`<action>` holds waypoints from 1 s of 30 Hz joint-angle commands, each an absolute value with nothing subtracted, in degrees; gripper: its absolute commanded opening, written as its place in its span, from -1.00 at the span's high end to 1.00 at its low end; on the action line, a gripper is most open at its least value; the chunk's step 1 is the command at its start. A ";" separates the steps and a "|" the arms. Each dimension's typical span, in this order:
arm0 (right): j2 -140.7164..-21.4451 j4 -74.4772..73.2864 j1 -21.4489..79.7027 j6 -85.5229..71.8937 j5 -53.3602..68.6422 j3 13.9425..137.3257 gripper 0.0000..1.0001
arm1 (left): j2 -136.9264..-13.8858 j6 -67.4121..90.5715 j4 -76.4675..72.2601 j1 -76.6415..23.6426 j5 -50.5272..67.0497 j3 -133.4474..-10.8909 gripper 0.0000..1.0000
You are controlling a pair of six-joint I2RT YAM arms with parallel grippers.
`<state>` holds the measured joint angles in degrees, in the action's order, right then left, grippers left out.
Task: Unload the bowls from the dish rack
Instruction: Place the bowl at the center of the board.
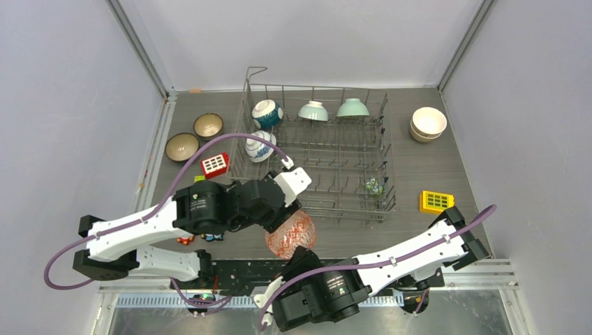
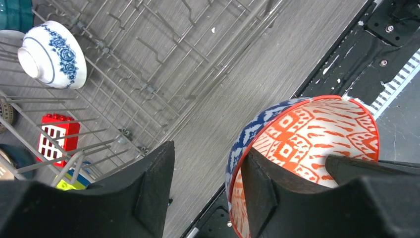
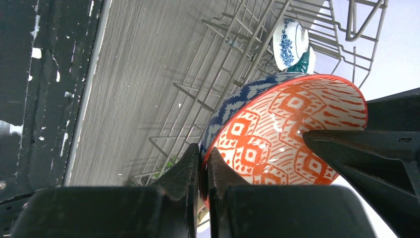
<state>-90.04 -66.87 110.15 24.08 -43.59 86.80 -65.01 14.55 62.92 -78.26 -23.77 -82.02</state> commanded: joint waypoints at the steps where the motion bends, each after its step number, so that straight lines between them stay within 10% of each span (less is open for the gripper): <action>1: -88.97 -66.23 110.40 24.90 -45.70 88.44 0.98 | -64.79 14.08 60.76 -78.12 -23.46 -82.44 0.00; 14: -88.81 -66.03 110.46 24.52 -46.94 88.05 0.98 | -65.06 13.27 60.30 -78.13 -22.18 -83.01 0.97; 30: -89.08 -65.66 110.41 24.07 -48.98 88.24 0.28 | -62.27 13.87 57.25 -78.12 -21.99 -81.95 0.99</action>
